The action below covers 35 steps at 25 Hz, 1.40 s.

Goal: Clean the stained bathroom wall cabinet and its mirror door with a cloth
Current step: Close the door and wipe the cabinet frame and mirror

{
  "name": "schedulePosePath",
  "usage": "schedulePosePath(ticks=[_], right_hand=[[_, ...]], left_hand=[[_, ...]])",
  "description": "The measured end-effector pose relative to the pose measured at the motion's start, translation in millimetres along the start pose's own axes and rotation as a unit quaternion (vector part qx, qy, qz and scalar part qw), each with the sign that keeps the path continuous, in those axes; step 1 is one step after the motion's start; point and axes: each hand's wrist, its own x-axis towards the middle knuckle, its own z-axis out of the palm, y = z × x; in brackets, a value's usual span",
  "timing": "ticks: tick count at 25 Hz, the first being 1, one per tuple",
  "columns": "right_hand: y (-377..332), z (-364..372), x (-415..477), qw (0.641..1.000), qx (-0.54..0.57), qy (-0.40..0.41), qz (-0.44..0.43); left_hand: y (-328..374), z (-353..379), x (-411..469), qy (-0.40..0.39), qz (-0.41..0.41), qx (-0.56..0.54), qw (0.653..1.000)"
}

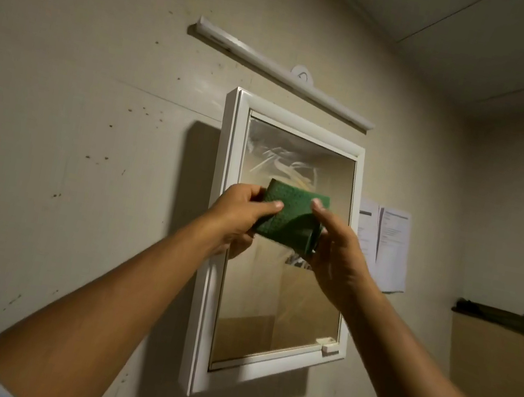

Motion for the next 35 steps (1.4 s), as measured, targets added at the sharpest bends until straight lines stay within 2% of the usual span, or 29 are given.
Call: schedulePosePath(ticks=[2,3,4,6,7,9,11,13,15,16,19,22,23,27,31,35], right_hand=[[8.8,9.9,10.9,0.997,0.062,0.016,-0.035],[12.3,16.4,17.4,0.996,0.064,0.043,-0.048],[12.1,22.2,23.8,0.993,0.057,0.083,-0.055],[4.6,27.6,39.2,0.985,0.012,0.153,-0.081],[-2.8,28.8,48.3,0.978,-0.042,0.177,-0.103],[-19.8,33.5,72.3,0.953,-0.151,0.206,-0.165],[-36.9,48.3,101.3,0.921,-0.231,0.225,-0.218],[-41.7,74.7,131.7,0.874,-0.34,0.22,-0.268],[-21.6,102.9,149.1,0.808,-0.47,0.21,-0.287],[-8.1,112.0,152.4,0.788,-0.5,0.212,-0.289],[18.2,115.4,153.9,0.773,-0.528,0.195,-0.294],[16.7,100.4,164.4,0.716,-0.583,0.166,-0.348],[16.6,96.8,169.2,0.712,-0.585,0.144,-0.362],[20.0,92.9,177.6,0.749,-0.544,0.093,-0.366],[26.3,60.6,176.9,0.732,-0.584,0.094,-0.338],[28.6,-20.5,195.0,0.77,-0.558,0.123,-0.282]], left_hand=[[10.8,10.8,16.8,0.021,0.003,-0.042,0.999],[12.3,15.2,22.6,0.023,0.007,-0.017,1.0],[10.6,16.6,29.8,0.037,0.027,0.056,0.997],[10.2,7.6,43.0,0.112,0.109,0.224,0.962],[14.1,-1.6,48.2,0.166,0.157,0.259,0.938],[23.5,-24.5,61.6,0.254,0.258,0.269,0.892],[31.7,-44.0,74.4,0.298,0.319,0.258,0.862],[35.7,-53.9,83.0,0.261,0.317,0.217,0.886],[34.9,-59.9,87.3,0.191,0.299,0.163,0.921],[33.2,-62.2,88.7,0.167,0.299,0.142,0.929],[24.0,-70.4,91.9,0.139,0.321,0.112,0.93],[31.1,-75.9,111.5,0.116,0.328,0.114,0.931],[36.5,-75.7,118.7,0.113,0.323,0.112,0.933],[39.5,-73.2,140.8,0.153,0.335,0.11,0.923],[36.2,-71.1,149.0,0.185,0.373,0.129,0.9],[35.1,-72.0,148.3,0.189,0.393,0.154,0.887]])
